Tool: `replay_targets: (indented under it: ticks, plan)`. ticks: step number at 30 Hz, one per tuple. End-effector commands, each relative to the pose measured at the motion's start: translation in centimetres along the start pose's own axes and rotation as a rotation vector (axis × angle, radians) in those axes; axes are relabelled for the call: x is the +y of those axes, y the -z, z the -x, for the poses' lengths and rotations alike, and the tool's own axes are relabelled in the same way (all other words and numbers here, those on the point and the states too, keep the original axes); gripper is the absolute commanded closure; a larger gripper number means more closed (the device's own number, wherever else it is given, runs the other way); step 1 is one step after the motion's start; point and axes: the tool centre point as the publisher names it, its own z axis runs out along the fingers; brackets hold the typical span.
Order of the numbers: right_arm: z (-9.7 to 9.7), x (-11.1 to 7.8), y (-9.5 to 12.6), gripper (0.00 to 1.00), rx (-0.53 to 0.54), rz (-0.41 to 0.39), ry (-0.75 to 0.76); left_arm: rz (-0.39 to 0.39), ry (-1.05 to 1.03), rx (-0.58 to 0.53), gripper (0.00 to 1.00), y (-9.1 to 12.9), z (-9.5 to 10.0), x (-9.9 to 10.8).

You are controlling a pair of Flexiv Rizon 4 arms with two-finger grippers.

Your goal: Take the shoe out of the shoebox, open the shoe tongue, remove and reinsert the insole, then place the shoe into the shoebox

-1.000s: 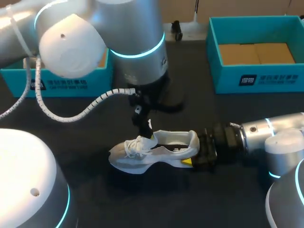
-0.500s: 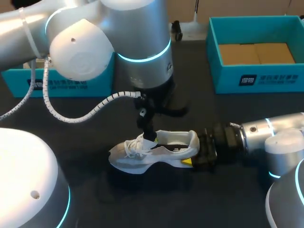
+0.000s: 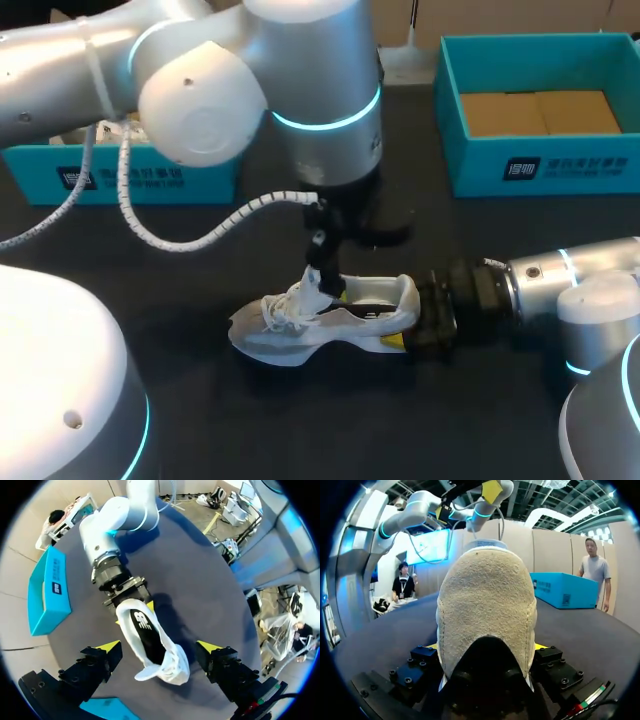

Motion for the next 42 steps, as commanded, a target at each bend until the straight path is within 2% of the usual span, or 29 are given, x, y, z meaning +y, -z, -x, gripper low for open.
replay_targets:
  ticks: [1, 2, 4, 6, 8, 19, 38, 42]
  plan:
    - [-0.1, 0.1, -0.2, 1.0, -0.001, -0.005, -0.001, 0.011, 0.026, 0.033, 0.43, -1.4, 1.2, -1.1]
    - [-0.1, 0.1, -0.2, 1.0, -0.001, -0.005, -0.001, 0.01, 0.042, 0.037, 0.5, -1.6, 1.3, -1.2]
    - [-0.1, 0.1, -0.2, 1.0, -0.001, -0.005, -0.001, 0.006, 0.064, 0.043, 0.58, -1.9, 1.4, -1.4]
    - [-0.1, 0.1, -0.2, 1.0, -0.001, -0.005, -0.001, 0.007, 0.081, 0.043, 0.75, -2.1, 1.5, -1.5]
    - [-0.1, 0.1, -0.2, 1.0, -0.001, -0.005, -0.001, 0.001, 0.095, 0.047, 1.0, -2.3, 1.5, -1.7]
    - [-0.1, 0.1, -0.2, 1.0, -0.001, -0.005, -0.001, -0.002, 0.176, 0.057, 1.0, -3.6, 1.2, -2.1]
    - [-0.1, 0.1, -0.2, 1.0, -0.001, -0.005, -0.001, 0.002, 0.181, 0.064, 1.0, -3.7, 1.2, -2.0]
    - [-0.1, 0.1, -0.2, 1.0, -0.001, -0.005, -0.001, 0.0, 0.182, 0.07, 1.0, -4.4, 1.1, -2.0]
